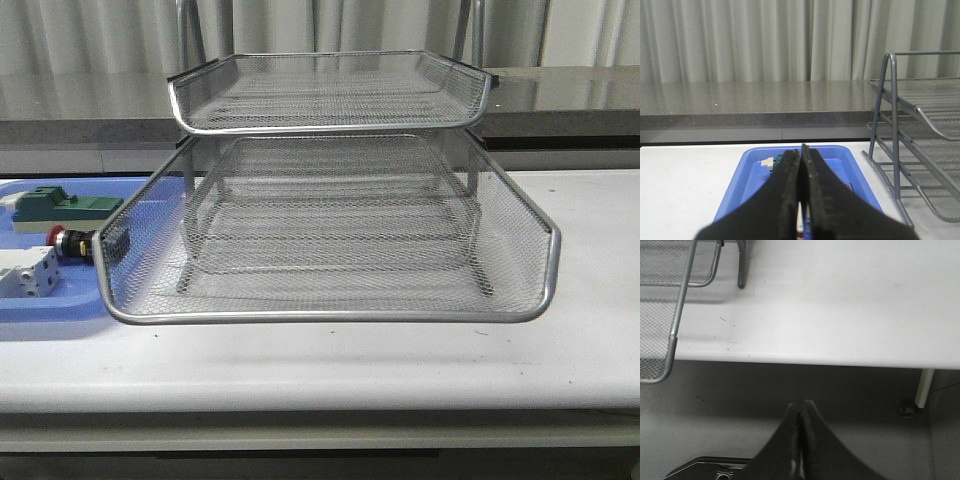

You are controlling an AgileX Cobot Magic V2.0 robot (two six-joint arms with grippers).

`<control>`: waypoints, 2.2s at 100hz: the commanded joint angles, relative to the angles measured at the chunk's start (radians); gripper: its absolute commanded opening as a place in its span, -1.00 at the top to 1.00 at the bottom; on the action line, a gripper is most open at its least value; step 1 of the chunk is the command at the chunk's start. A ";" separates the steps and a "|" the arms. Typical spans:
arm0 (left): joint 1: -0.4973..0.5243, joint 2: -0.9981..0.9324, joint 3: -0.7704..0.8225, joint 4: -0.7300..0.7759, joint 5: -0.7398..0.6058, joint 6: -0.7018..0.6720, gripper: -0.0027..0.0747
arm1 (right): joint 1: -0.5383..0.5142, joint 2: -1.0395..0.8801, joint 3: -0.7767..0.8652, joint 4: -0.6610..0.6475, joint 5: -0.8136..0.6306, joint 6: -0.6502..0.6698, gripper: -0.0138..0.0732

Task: Place button on rack with both arms
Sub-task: 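Release the tray and withdraw the right gripper, then lower the left gripper onto the red push button and grasp it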

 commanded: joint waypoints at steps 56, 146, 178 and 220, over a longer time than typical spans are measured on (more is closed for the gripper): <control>0.002 0.492 -0.536 -0.023 0.297 -0.005 0.98 | 0.000 -0.002 -0.033 -0.009 -0.049 0.000 0.84; 0.002 1.552 -1.387 0.020 0.738 0.081 0.98 | 0.000 -0.002 -0.033 -0.009 -0.049 0.000 0.84; 0.002 1.576 -1.403 0.012 0.777 0.192 -0.26 | 0.000 -0.002 -0.033 -0.009 -0.049 0.000 0.84; 0.002 1.578 -1.403 0.020 0.746 0.192 -0.53 | 0.000 -0.002 -0.033 -0.009 -0.049 0.000 0.84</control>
